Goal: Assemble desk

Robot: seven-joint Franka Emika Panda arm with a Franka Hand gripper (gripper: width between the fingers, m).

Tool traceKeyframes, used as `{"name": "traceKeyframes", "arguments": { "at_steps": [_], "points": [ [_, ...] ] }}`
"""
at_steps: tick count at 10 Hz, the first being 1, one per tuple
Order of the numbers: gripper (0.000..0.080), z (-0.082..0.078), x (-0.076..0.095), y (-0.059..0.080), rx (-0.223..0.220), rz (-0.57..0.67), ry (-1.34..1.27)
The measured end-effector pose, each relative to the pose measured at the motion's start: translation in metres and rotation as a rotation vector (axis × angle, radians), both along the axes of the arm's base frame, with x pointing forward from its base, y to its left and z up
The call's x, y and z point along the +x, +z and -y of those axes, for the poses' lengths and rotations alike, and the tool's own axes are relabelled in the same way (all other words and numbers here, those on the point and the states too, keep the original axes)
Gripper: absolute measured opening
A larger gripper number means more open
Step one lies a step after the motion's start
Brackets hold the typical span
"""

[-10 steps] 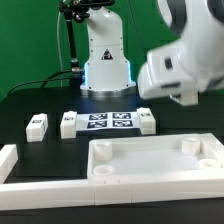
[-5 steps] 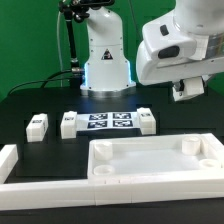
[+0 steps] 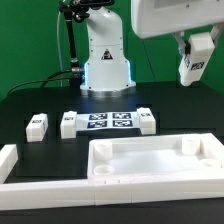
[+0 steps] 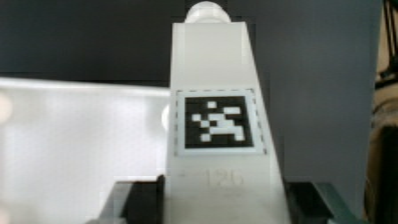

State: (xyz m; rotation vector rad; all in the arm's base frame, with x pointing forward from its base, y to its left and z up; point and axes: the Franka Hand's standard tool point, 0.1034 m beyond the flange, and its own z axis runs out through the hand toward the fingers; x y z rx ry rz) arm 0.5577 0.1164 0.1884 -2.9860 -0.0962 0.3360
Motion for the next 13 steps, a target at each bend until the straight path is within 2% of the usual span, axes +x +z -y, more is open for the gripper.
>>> {"name": "traceKeyframes", "arguments": {
  "at_steps": [1,3,4,5,6,7,8,9,12,13],
  "points": [
    [0.0288,0.000,-0.001,-0.004,-0.001,0.042,-0.005],
    [0.0288,0.002,0.007,-0.005,-0.002,0.203,-0.020],
    [0.0288,0.008,0.012,-0.014,-0.004,0.265,-0.002],
    [0.0288,0.015,0.033,-0.012,-0.007,0.363,-0.002],
    [0.0288,0.018,0.044,-0.010,-0.004,0.409,-0.001],
    [0.0288,0.015,0.058,0.000,0.002,0.499,-0.014],
    [0.0288,0.007,0.062,0.005,0.011,0.579,-0.026],
    [0.0288,0.010,0.060,0.001,0.010,0.615,-0.028],
    [0.0288,0.013,0.062,-0.001,0.014,0.797,-0.052],
    [0.0288,0.015,0.061,-0.006,0.010,0.793,-0.040]
  ]
}}
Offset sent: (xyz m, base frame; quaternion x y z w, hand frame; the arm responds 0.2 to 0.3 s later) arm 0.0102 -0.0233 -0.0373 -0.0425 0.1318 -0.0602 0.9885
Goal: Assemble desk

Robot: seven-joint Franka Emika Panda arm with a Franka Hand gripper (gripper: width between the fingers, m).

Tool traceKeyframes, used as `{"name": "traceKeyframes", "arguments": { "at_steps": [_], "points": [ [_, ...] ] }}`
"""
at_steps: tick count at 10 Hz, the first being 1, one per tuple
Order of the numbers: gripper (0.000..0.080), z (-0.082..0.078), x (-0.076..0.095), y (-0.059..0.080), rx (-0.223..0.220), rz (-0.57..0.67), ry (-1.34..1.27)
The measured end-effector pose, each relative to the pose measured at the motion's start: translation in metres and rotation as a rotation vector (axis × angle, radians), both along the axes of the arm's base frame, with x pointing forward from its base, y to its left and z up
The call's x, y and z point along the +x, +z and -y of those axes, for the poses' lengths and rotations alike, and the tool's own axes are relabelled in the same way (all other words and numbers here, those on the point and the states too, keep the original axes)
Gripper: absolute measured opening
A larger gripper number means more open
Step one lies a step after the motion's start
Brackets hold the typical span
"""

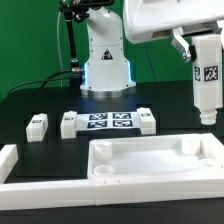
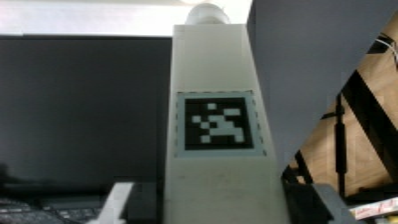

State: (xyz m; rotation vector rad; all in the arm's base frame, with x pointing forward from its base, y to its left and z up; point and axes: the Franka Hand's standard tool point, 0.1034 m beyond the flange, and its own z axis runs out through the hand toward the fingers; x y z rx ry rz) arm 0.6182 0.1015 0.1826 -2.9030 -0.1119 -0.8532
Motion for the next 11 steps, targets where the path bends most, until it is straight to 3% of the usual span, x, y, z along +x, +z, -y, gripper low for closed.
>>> {"name": "traceKeyframes", "arguments": {
  "at_steps": [1,5,10,11],
  "points": [
    [0.0288,0.007,-0.001,-0.013,-0.023,0.002,0.019],
    [0.0288,-0.004,-0.007,-0.038,-0.035,-0.031,0.046],
    [0.0288,-0.006,0.015,-0.038,-0.028,-0.024,0.042],
    [0.0288,-0.004,0.017,-0.043,-0.028,-0.027,0.041]
  ]
}}
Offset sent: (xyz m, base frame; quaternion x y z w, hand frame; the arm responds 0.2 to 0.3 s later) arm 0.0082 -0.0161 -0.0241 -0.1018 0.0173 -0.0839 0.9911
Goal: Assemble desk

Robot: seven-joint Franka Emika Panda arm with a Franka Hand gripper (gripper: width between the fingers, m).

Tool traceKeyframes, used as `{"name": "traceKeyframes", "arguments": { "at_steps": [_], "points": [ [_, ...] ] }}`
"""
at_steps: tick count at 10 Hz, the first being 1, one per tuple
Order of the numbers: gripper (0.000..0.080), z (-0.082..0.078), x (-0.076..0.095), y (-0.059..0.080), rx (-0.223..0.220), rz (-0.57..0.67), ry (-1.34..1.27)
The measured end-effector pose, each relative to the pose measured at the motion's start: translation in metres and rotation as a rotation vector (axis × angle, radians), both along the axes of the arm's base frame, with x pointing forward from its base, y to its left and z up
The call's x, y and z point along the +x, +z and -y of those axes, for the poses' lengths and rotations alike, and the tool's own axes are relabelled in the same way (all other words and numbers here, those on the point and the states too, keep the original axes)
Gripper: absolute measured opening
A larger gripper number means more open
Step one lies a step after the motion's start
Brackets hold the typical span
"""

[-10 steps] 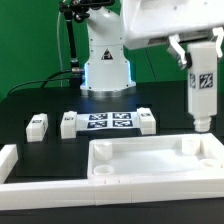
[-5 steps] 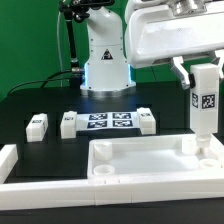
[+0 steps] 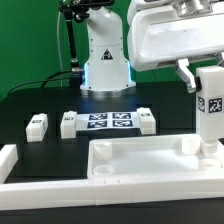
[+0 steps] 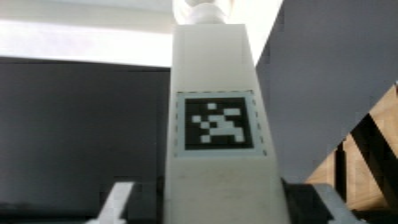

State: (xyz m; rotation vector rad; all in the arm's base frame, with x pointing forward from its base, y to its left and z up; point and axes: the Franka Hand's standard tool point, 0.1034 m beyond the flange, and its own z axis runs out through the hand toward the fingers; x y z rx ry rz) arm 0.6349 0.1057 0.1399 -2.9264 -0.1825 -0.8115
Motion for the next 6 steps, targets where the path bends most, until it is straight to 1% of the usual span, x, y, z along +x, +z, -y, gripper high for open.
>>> {"name": "traceKeyframes", "arguments": {
  "at_steps": [2,5,6],
  "points": [
    [0.0288,0.002,0.000,-0.010,-0.001,-0.013,-0.003],
    [0.0288,-0.001,-0.001,-0.015,0.000,-0.010,0.001],
    [0.0288,-0.003,-0.003,-0.020,0.000,-0.009,0.003]
  ]
}}
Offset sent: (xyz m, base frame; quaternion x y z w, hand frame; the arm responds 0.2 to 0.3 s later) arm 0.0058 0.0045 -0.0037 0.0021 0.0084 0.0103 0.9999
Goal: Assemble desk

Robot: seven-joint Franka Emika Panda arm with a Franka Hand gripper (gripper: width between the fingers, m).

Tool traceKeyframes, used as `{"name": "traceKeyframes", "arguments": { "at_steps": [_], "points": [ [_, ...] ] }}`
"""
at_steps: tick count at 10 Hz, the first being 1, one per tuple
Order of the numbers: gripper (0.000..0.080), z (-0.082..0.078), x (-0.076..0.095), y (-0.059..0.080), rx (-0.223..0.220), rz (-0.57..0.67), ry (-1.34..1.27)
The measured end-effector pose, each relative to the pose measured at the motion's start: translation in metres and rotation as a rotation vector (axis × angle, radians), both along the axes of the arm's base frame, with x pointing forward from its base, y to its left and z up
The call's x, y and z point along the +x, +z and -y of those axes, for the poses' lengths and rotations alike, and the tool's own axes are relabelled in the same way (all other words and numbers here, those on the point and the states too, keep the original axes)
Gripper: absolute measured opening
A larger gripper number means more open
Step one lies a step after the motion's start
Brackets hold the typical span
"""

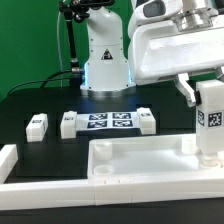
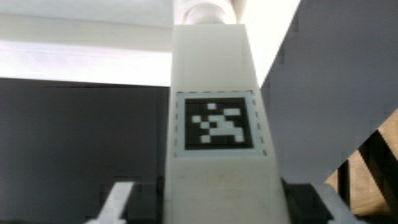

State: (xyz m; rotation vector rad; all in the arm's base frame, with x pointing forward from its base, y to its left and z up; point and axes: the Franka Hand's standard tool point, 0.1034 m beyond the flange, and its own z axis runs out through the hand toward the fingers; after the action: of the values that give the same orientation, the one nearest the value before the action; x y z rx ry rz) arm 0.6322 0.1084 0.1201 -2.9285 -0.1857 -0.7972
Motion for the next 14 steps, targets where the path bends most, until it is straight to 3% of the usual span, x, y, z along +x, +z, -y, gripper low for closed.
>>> {"name": "traceKeyframes", "arguments": {
  "at_steps": [2,8,14],
  "points": [
    [0.0288,0.0003,0.0002,-0.0065,0.002,0.012,-0.006],
    [0.0289,-0.0028,-0.0012,-0.0072,0.011,0.151,-0.114],
    [0.0290,-0.0013,0.0016,-0.0073,0.012,0.125,-0.120]
  ]
}}
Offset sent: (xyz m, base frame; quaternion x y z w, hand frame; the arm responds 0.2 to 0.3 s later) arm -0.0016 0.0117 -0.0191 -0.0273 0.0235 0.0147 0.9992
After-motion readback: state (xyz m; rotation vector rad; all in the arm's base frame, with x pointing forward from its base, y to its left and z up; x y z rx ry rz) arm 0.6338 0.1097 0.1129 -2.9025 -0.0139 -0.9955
